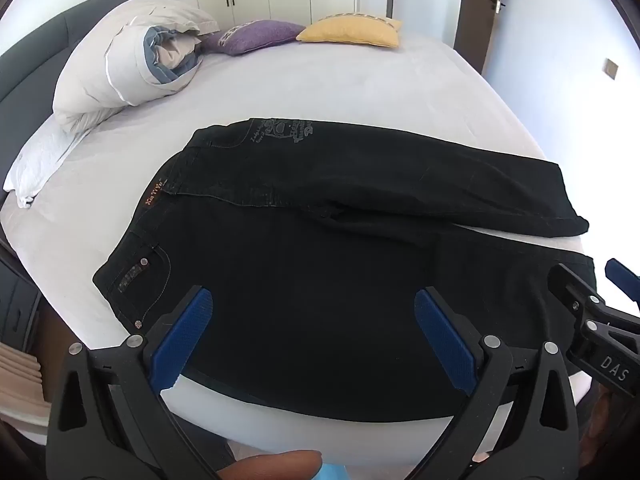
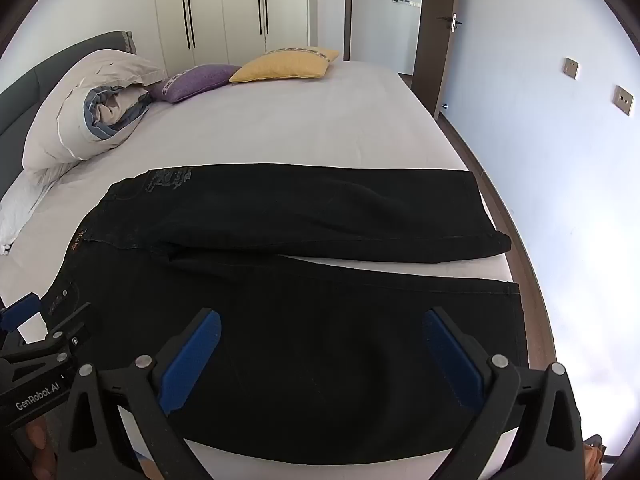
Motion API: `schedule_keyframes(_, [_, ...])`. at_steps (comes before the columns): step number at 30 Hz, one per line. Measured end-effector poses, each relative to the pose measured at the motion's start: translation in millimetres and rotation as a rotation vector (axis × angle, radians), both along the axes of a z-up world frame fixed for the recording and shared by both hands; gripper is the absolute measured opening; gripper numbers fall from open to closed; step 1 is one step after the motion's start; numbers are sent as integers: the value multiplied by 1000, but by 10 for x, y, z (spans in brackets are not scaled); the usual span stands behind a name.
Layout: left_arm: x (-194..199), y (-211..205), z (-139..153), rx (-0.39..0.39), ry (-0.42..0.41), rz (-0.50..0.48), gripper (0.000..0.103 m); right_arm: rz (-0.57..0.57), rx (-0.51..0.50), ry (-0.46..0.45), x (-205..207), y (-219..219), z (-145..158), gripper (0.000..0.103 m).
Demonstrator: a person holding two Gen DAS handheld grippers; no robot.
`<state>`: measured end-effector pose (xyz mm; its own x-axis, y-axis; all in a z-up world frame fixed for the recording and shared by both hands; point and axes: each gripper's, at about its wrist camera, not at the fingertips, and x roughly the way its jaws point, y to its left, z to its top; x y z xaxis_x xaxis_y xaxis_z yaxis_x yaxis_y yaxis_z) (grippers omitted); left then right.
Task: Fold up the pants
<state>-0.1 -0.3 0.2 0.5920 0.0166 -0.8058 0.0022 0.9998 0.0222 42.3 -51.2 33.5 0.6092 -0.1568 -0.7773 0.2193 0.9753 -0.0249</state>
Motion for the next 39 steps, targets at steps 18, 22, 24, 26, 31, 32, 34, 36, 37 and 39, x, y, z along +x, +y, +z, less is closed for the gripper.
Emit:
schedule_keyframes(18, [-27,-118,131,27,-24,9,103,10,6,4,4,41,-33,103])
schedule_keyframes(22, [-54,-99,143,25,-29,11,103,12,4,3,-11,73,-40,103])
schedule_keyframes(24, [-61,-92,142,27,-29,11,103,13,2,4,-16,94,-43,103])
schedule_keyframes(26, [-65,-80,136,26,-28,10,103,14,3,4,-20,93,-48,103])
schedule_keyframes(31, [-72,-62,119,26,-27,10,103,15,3,5,-33,95,-61,103])
schedule_keyframes(32, [-74,-59,117,26,-27,10,103,16,3,5,-37,96,-64,103])
schedule_keyframes(34, [-75,-55,114,25,-27,10,103,15,2,6,-36,99,-64,103])
schedule_keyframes(36, [-75,-38,92,23,-25,8,103,15,2,6,-36,98,-65,103])
schedule_keyframes(37, [-77,-35,84,24,-24,7,103,15,3,6,-33,94,-63,103])
schedule_keyframes(39, [-77,-32,72,24,-22,7,103,16,3,8,-35,95,-64,103])
